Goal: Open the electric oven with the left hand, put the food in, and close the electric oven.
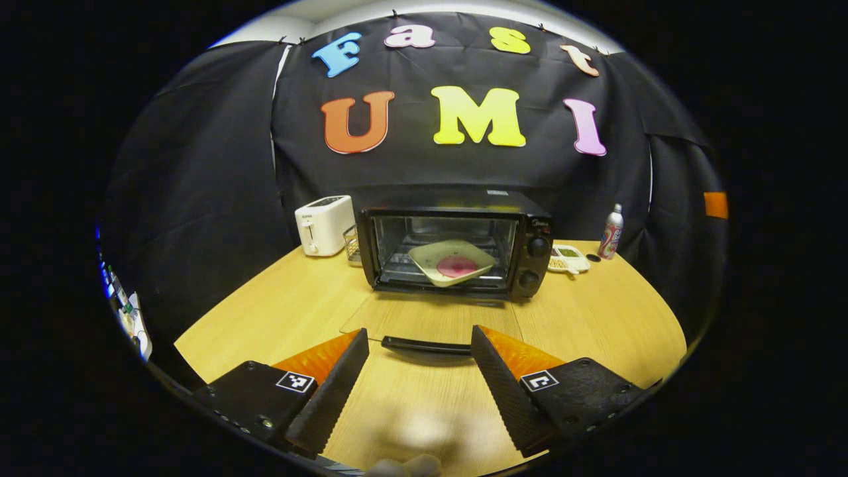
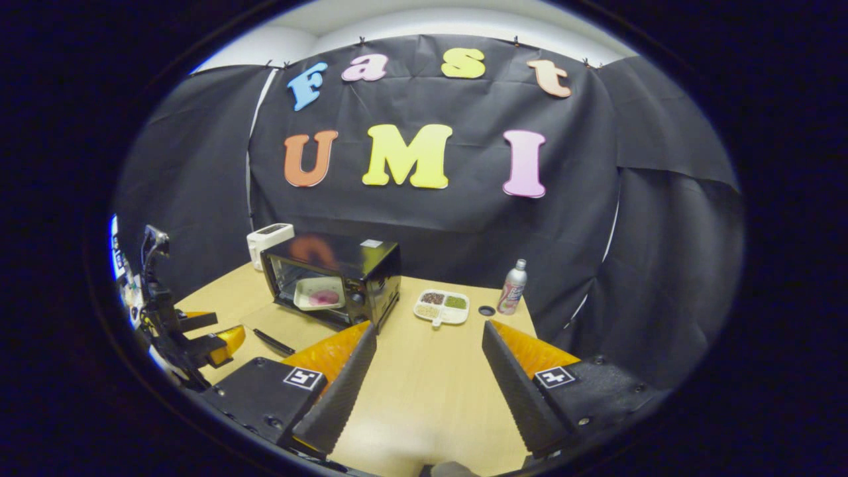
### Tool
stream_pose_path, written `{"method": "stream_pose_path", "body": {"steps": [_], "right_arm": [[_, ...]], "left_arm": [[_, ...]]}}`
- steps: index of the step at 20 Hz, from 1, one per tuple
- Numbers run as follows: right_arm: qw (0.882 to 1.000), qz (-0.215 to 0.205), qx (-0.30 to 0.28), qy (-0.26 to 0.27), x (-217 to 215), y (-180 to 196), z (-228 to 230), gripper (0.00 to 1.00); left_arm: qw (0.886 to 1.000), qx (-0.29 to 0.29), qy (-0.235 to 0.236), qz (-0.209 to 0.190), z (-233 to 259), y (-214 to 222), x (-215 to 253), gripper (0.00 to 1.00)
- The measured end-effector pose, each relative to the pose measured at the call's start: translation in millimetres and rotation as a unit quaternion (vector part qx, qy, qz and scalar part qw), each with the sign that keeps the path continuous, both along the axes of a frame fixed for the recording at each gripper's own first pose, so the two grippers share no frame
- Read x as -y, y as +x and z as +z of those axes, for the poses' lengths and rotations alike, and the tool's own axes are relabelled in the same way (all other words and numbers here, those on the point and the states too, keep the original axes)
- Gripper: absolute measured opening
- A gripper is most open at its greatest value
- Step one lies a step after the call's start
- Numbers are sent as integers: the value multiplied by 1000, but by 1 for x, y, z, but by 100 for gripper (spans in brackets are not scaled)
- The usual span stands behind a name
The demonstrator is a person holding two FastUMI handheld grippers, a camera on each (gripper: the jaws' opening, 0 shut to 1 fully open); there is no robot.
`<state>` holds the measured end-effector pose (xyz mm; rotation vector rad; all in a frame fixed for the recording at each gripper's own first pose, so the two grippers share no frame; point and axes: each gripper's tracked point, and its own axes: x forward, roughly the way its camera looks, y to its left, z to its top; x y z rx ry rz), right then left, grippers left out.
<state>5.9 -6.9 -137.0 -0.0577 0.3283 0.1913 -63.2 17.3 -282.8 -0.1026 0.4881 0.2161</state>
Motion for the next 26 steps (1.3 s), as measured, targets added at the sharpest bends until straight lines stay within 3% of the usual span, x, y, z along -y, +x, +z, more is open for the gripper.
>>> {"method": "stream_pose_path", "body": {"steps": [1, 6, 9, 14, 21, 26], "right_arm": [[1000, 0, -3, 1, 1, -2, -1, 96], [1000, -22, -13, -1, 1, -5, 1, 100], [999, -43, -20, 2, -11, -2, 1, 96], [998, -51, -20, -19, -43, -3, 8, 100], [997, -65, -35, -2, -75, 9, 11, 100], [997, -75, -35, -8, -75, 11, 12, 99]], "left_arm": [[1000, -5, -5, -6, -10, 1, 6, 97], [998, -40, -23, -41, -57, 11, 16, 97], [996, -57, -19, -70, -81, 18, 13, 97], [991, -77, -27, -106, -111, 28, 9, 97], [988, -85, -29, -124, -129, 40, 1, 97], [988, -88, -30, -122, -125, 44, 3, 98]]}}
